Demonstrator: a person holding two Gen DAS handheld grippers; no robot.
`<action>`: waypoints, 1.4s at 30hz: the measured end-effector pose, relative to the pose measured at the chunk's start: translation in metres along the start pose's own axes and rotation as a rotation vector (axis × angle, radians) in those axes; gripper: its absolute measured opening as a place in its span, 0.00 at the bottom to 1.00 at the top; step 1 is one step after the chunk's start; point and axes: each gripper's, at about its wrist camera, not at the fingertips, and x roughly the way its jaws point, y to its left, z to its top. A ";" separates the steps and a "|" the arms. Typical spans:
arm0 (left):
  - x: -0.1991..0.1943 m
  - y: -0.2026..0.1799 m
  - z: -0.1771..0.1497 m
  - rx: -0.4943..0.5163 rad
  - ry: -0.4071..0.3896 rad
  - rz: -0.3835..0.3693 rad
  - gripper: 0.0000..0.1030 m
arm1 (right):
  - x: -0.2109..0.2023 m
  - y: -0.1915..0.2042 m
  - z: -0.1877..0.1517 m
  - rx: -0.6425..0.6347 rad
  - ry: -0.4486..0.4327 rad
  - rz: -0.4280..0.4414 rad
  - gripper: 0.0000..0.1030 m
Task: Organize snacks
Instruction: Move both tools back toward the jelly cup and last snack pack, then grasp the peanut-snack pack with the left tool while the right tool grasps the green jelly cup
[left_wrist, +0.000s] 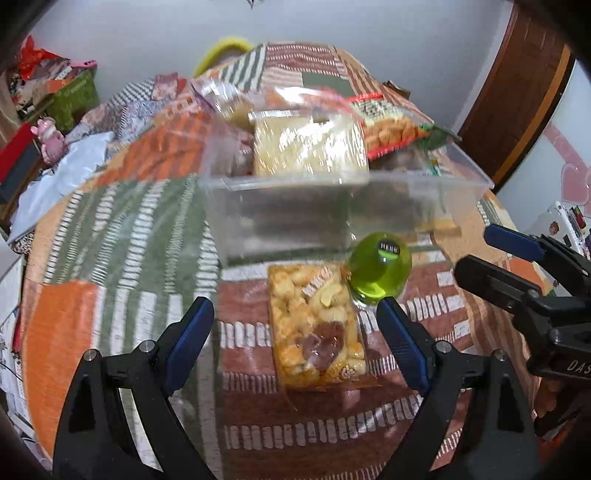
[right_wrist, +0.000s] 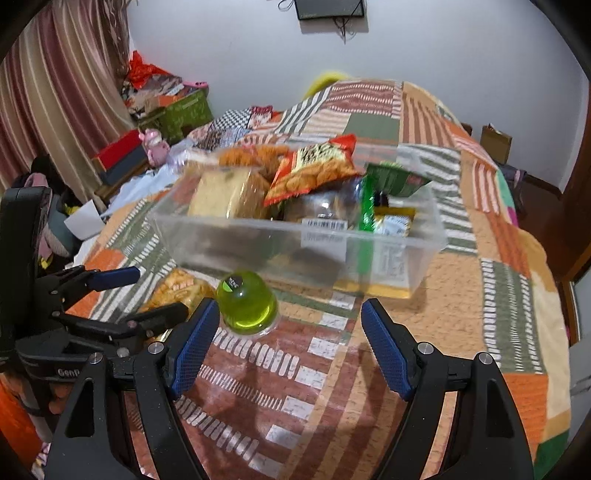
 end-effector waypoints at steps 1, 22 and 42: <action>0.003 -0.001 -0.001 0.004 0.003 -0.002 0.88 | 0.003 0.001 -0.001 -0.003 0.006 0.002 0.74; 0.021 0.029 -0.005 -0.071 -0.019 -0.077 0.44 | 0.064 0.022 0.007 -0.046 0.151 0.096 0.49; -0.027 0.023 -0.013 -0.066 -0.083 -0.091 0.44 | 0.022 0.023 0.001 -0.040 0.045 0.078 0.45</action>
